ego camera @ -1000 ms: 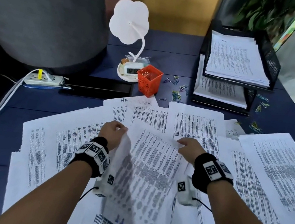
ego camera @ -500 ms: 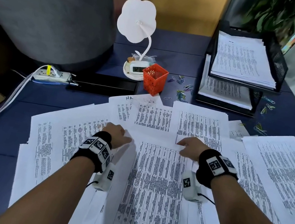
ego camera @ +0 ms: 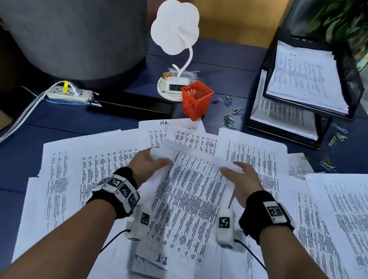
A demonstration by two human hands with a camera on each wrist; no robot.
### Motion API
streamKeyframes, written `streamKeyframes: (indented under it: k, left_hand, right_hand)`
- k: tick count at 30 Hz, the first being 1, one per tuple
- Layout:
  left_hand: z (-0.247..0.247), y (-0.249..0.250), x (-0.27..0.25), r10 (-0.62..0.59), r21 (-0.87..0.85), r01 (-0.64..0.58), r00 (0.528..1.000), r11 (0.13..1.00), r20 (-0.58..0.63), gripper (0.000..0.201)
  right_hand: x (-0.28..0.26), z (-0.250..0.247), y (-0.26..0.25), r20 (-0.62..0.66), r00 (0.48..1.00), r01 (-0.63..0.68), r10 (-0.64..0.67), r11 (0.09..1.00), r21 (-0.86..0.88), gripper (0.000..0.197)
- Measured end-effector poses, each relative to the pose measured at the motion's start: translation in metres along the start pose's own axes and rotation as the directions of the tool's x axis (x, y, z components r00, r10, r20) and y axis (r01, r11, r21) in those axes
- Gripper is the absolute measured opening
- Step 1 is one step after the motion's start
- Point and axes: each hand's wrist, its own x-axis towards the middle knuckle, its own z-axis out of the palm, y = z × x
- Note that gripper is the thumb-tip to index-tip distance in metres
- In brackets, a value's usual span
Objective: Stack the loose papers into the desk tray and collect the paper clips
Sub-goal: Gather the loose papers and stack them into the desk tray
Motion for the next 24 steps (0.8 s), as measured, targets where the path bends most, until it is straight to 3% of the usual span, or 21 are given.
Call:
streamKeyframes:
  k: [3, 5, 7, 10, 13, 15, 16, 19, 22, 24]
  left_hand:
    - [-0.007, 0.003, 0.002, -0.014, -0.19, 0.011, 1.0, 0.982, -0.017, 0.037]
    - [-0.006, 0.005, 0.004, -0.007, -0.284, -0.005, 0.999, 0.959, -0.04, 0.029]
    - [-0.002, 0.001, 0.008, -0.016, -0.287, 0.004, 0.999, 0.958, -0.041, 0.035]
    - [-0.001, -0.013, 0.01, -0.052, 0.097, 0.061, 0.995, 0.993, -0.087, 0.043]
    - [-0.005, -0.024, 0.009, 0.011, 0.555, 0.114, 0.976, 0.824, -0.218, 0.049]
    - [-0.004, -0.024, 0.006, -0.032, 0.682, 0.194, 0.97, 0.706, -0.243, 0.062]
    - [-0.003, -0.025, 0.005, -0.069, 0.687, 0.213, 0.97, 0.695, -0.232, 0.069]
    - [0.0, -0.021, 0.004, -0.134, 0.567, 0.221, 0.972, 0.793, -0.193, 0.075]
    - [0.0, -0.022, 0.004, -0.125, 0.486, 0.185, 0.98, 0.854, -0.153, 0.054]
    - [0.002, -0.024, 0.002, -0.04, 0.463, 0.109, 0.987, 0.88, -0.156, 0.035]
  right_hand:
    - [-0.001, -0.007, 0.009, 0.108, 0.989, -0.099, 0.103, 0.994, -0.038, 0.068]
    - [-0.001, -0.006, 0.014, 0.154, 0.982, -0.082, 0.109, 0.982, -0.169, 0.049]
    - [-0.004, -0.003, 0.016, 0.1, 0.994, -0.028, 0.049, 0.98, -0.198, 0.034]
    - [-0.001, -0.005, 0.016, -0.057, 0.998, -0.022, 0.006, 0.959, -0.282, 0.05]
    - [0.004, -0.011, 0.013, -0.137, 0.991, -0.067, -0.003, 0.864, -0.5, 0.058]
    - [0.005, -0.013, 0.012, -0.142, 0.99, -0.099, 0.021, 0.816, -0.569, 0.055]
    - [0.004, -0.014, 0.012, -0.135, 0.99, -0.114, 0.04, 0.794, -0.597, 0.055]
    - [0.0, -0.013, 0.011, -0.123, 0.987, -0.156, 0.102, 0.779, -0.607, 0.059]
    - [0.001, -0.011, 0.013, -0.088, 0.986, -0.165, 0.14, 0.789, -0.592, 0.056]
    - [-0.003, -0.008, 0.012, -0.053, 0.987, -0.154, 0.154, 0.783, -0.602, 0.059]
